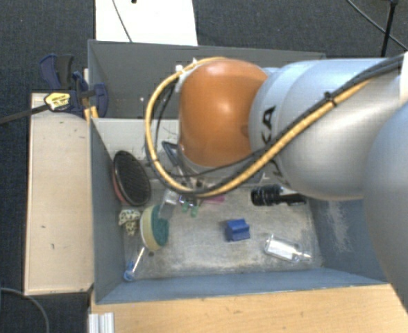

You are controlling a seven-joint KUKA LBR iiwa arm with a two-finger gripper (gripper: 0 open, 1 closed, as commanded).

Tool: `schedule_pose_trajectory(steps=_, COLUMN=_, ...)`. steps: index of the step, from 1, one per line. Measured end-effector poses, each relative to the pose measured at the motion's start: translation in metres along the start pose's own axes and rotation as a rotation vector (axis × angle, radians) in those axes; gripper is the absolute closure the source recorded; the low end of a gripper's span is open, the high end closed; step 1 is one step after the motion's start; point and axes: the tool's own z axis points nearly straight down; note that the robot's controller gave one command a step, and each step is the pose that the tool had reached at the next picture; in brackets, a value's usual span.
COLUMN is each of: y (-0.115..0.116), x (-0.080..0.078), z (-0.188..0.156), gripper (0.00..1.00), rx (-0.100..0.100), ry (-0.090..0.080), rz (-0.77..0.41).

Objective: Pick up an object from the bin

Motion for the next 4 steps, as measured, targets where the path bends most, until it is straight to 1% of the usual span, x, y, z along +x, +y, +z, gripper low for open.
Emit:
schedule_pose_trajectory(steps=1, y=0.0, x=0.001, z=0.004, gripper=0.0, rx=0.004, ry=0.004, rz=-0.003)
schedule_pose_trajectory(steps=2, y=0.03, x=0.0, z=0.012, gripper=0.0, rx=0.001, ry=0.003, rz=-0.371)
schedule_pose_trajectory(steps=3, y=0.029, x=0.002, z=0.086, gripper=0.0, rx=0.002, ry=0.009, rz=-1.033)
schedule_pose_trajectory(steps=4, y=0.005, x=-0.05, z=0.163, gripper=0.0, rx=0.0, ry=-0.008, rz=-1.381)
